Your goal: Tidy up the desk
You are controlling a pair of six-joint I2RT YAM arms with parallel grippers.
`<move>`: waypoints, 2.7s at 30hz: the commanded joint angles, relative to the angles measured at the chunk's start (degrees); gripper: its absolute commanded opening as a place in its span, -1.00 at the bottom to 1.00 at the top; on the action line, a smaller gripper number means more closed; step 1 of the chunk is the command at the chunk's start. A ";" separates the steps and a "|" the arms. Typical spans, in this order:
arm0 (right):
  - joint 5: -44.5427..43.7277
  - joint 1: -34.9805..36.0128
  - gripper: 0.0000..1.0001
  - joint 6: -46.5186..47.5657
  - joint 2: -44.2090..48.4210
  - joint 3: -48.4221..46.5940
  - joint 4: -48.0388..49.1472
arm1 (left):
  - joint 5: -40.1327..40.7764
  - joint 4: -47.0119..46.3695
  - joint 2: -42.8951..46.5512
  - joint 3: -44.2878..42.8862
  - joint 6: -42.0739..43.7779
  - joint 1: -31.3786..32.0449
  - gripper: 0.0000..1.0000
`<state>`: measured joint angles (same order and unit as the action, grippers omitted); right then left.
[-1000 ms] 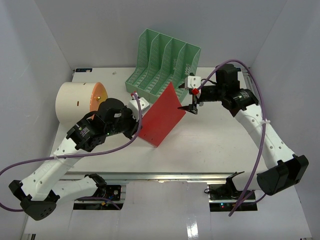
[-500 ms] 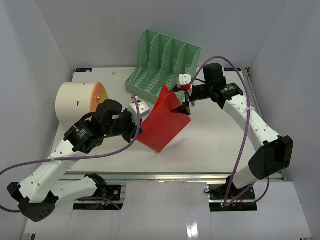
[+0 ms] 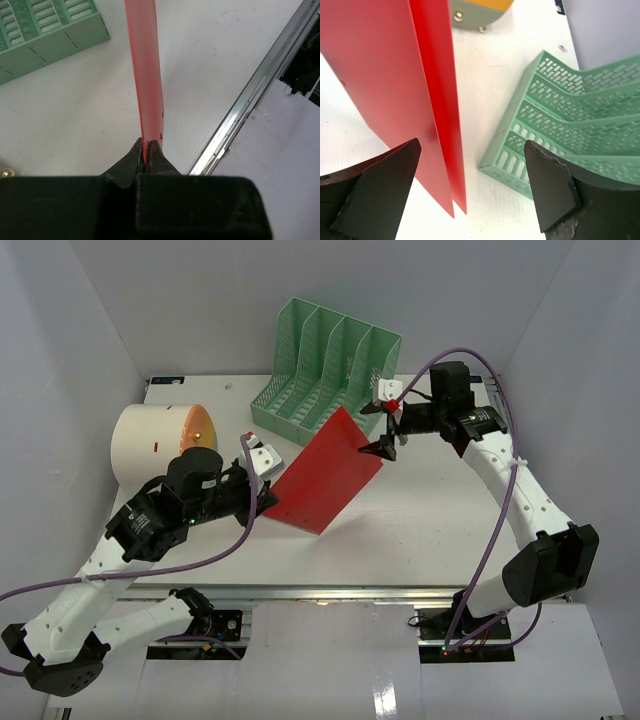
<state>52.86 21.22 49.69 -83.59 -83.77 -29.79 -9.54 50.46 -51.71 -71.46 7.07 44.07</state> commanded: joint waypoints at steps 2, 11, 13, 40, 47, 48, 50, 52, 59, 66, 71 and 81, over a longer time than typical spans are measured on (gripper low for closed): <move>3.22 -0.83 0.80 -0.58 2.20 0.09 1.03 | -1.57 -3.45 1.85 0.34 -0.11 0.05 -1.00; 17.51 0.20 0.89 3.38 0.08 -0.79 -4.80 | -3.48 -5.16 -1.07 -0.30 0.89 0.05 -1.00; 18.23 1.23 0.94 6.71 -0.82 -1.62 -8.99 | -3.73 -5.45 -1.62 -0.59 1.42 0.05 -1.00; 15.35 3.17 -0.84 11.27 -0.58 -0.09 -16.89 | 1.43 -16.27 2.35 6.31 2.19 0.05 0.43; 15.81 2.58 -0.85 10.15 1.35 1.43 -16.88 | 3.37 -26.59 8.44 7.82 0.85 0.05 0.92; 15.96 2.41 -0.85 10.07 1.52 1.51 -16.89 | 3.29 -28.95 9.87 8.36 0.82 0.05 0.92; 15.81 1.92 -0.84 9.92 2.13 1.64 -17.03 | 3.09 -32.52 12.41 11.26 0.22 0.05 0.93; 15.70 1.04 -0.84 9.51 2.76 1.29 -17.03 | 3.51 -36.00 15.43 15.26 -0.71 0.05 0.93; 18.36 -5.50 -0.85 7.34 4.84 -0.79 -17.24 | 5.45 -56.33 30.65 37.55 -5.94 0.05 0.96; 22.17 -7.07 -0.85 4.80 7.17 -2.24 -17.21 | 2.99 -70.53 29.29 49.35 -9.50 0.05 0.96; 26.40 -7.06 -0.84 -1.57 9.32 -0.93 -11.79 | 1.33 -76.99 19.74 47.71 -7.65 -0.04 0.96; 31.66 -6.98 -0.85 -15.71 15.58 7.19 4.93 | -7.08 -82.04 8.32 42.03 -7.71 -0.39 0.68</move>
<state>78.40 14.15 41.96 -70.52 -78.42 -35.19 -10.84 -26.38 -42.63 -26.55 -0.42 43.99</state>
